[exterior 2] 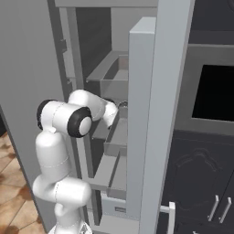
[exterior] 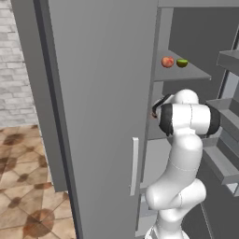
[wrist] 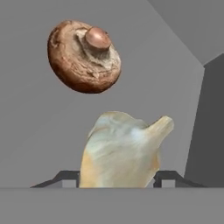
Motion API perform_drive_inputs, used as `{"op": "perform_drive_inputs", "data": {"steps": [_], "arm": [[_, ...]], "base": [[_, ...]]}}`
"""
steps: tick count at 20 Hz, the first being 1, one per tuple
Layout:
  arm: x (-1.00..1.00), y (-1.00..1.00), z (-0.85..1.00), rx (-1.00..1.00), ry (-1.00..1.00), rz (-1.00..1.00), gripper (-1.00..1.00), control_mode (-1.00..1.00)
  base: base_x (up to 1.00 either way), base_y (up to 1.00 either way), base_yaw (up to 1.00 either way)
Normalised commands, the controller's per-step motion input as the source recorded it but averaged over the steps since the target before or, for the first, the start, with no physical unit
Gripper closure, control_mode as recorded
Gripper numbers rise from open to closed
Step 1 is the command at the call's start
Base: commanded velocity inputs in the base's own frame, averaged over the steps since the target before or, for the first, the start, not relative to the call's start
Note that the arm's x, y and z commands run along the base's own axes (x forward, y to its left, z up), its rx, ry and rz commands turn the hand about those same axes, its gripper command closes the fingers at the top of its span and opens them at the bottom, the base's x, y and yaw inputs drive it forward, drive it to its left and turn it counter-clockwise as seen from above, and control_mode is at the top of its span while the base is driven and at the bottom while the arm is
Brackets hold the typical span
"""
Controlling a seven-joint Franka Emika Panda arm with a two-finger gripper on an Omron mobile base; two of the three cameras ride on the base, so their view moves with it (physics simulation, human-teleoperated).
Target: Take the garlic and mushroom from the second highest rack and move them to the highest rack where the kiwi and peach are located, to maximize freezer space. Close the freezer door after rearranging.
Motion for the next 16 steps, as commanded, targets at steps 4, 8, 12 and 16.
{"op": "perform_drive_inputs", "data": {"steps": [4, 8, 12, 16], "arm": [[-0.03, 0.50, 0.00, 0.00, -0.04, 0.04, 1.00, -1.00], [-0.48, 0.44, 0.16, 0.00, -0.05, 0.02, 1.00, -1.00], [-0.83, 0.27, 0.24, 0.00, -0.04, 0.00, 1.00, -1.00], [-0.74, 0.05, 0.74, -0.04, -0.05, 0.04, 1.00, -1.00]], "base": [[0.00, 0.00, 0.00], [0.00, 0.00, 0.00], [0.00, 0.00, 0.00], [0.00, 0.00, 0.00]]}}
